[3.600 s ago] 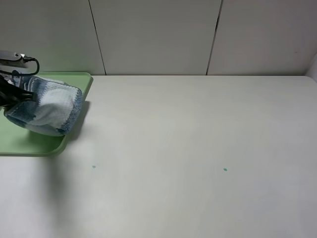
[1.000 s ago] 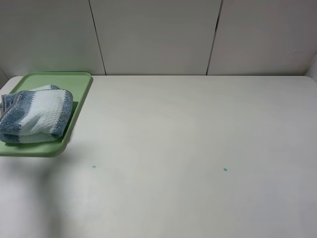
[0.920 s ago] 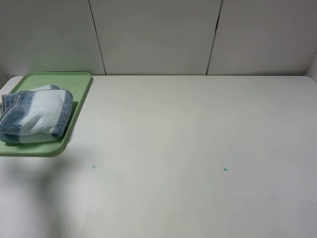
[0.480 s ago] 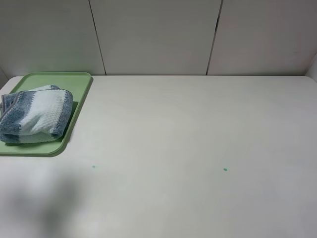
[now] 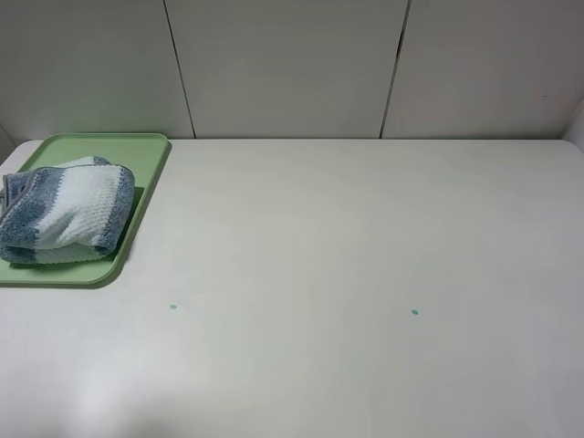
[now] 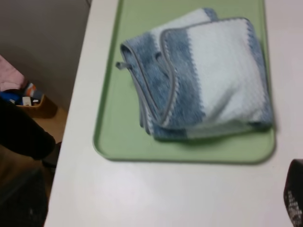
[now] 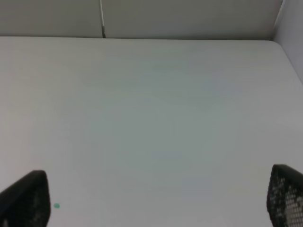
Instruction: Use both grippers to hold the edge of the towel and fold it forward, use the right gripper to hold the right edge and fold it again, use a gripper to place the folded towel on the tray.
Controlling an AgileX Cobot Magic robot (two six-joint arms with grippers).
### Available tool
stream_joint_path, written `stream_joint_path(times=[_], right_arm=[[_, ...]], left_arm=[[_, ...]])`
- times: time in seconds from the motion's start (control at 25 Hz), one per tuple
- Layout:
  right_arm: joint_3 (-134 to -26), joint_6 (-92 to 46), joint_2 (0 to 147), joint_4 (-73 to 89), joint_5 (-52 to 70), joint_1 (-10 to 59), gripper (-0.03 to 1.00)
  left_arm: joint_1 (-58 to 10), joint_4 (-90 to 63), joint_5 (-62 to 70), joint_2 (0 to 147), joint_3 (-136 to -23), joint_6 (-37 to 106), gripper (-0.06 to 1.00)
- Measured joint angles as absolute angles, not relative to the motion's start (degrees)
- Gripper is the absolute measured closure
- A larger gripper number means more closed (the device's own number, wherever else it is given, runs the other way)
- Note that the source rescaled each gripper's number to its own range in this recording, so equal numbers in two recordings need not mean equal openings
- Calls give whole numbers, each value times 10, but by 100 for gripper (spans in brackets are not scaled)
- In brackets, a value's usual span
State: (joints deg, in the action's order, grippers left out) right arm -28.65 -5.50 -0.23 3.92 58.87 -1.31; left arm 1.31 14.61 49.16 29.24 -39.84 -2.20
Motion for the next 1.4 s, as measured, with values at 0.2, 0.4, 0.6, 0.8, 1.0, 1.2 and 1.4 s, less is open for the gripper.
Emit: stream_joint_path(times=[0.2, 0.4, 0.6, 0.8, 1.0, 1.2, 1.4], right_arm=[[-286, -55, -2, 39, 589, -13, -3], [-286, -55, -2, 39, 589, -13, -3], [-286, -55, -2, 39, 589, -13, -3], [-286, -55, -2, 39, 589, -13, -3], [-286, -55, -2, 39, 589, -13, -3], [-286, -55, -2, 39, 589, -13, -3], [-286, -55, -2, 39, 589, -13, -3]], left_arm=[[7, 111, 562, 216, -398, -22, -5], [7, 79, 576, 153, -368, -22, -5], [7, 68, 586, 80, -297, -21, -5], [7, 52, 606, 8, -281, -12, -5], [7, 38, 606, -2, -281, 5, -6], [7, 24, 606, -5, -281, 15, -6], [7, 22, 606, -5, -281, 15, -6]])
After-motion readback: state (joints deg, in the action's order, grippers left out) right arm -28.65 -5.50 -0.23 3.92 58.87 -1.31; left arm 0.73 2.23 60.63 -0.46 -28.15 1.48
